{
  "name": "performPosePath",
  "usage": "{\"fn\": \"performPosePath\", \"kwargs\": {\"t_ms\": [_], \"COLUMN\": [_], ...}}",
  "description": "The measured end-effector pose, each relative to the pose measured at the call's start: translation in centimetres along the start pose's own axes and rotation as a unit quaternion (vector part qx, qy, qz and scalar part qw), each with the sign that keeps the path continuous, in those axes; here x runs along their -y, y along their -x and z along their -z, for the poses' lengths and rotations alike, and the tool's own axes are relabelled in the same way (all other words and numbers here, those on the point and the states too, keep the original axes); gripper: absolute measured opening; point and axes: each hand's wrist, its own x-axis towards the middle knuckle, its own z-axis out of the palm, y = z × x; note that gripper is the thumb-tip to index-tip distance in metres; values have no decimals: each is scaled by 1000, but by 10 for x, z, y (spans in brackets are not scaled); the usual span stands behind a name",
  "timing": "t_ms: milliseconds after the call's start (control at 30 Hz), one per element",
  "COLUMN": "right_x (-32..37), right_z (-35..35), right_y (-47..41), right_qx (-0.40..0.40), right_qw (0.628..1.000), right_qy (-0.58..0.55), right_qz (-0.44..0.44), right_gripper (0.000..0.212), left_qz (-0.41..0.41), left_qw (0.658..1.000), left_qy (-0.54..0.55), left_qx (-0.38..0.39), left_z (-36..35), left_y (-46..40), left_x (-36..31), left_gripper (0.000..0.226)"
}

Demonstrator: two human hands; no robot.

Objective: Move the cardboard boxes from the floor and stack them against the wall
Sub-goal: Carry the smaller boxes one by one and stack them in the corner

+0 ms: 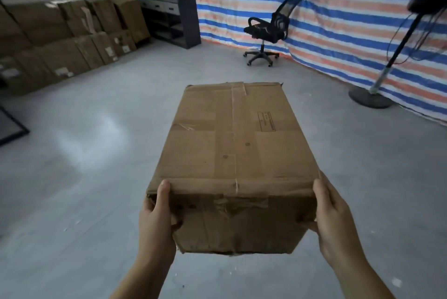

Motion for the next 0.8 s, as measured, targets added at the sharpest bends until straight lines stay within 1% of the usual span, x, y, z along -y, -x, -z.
{"fn": "performPosePath", "kwargs": {"t_ms": [200, 333, 367, 400, 500, 533, 600, 667, 733, 800], "right_x": [31, 49, 53, 56, 68, 73, 86, 102, 118, 133], "right_z": [-106, -170, -185, -200, -248, -266, -303, -342, -380, -418], "right_y": [-28, -58, -68, -79, -117, -132, -164, -197, -229, -259], "right_qx": [55, 97, 105, 113, 140, 148, 167, 187, 204, 231], "right_qw": [998, 994, 993, 992, 989, 987, 984, 979, 974, 967], "right_qy": [19, 34, 36, 34, 25, 26, 35, 49, 69, 78], "right_qz": [22, 41, 43, 44, 48, 50, 58, 66, 70, 80], "right_gripper": [48, 67, 69, 67, 47, 45, 46, 51, 58, 60], "left_qz": [-21, -33, -35, -38, -51, -55, -64, -68, -73, -79], "left_qw": [998, 995, 994, 993, 989, 988, 984, 980, 975, 970], "left_qy": [39, 54, 58, 62, 71, 71, 77, 82, 91, 96], "left_qx": [-49, -76, -84, -93, -117, -126, -145, -168, -191, -209], "left_z": [29, 35, 34, 34, 27, 24, 14, 2, -11, -22], "left_y": [-81, -131, -144, -158, -206, -223, -261, -300, -335, -369], "left_x": [-38, -60, -64, -68, -80, -84, -94, -104, -119, -133], "left_gripper": [17, 13, 13, 14, 19, 21, 24, 28, 26, 22]}}
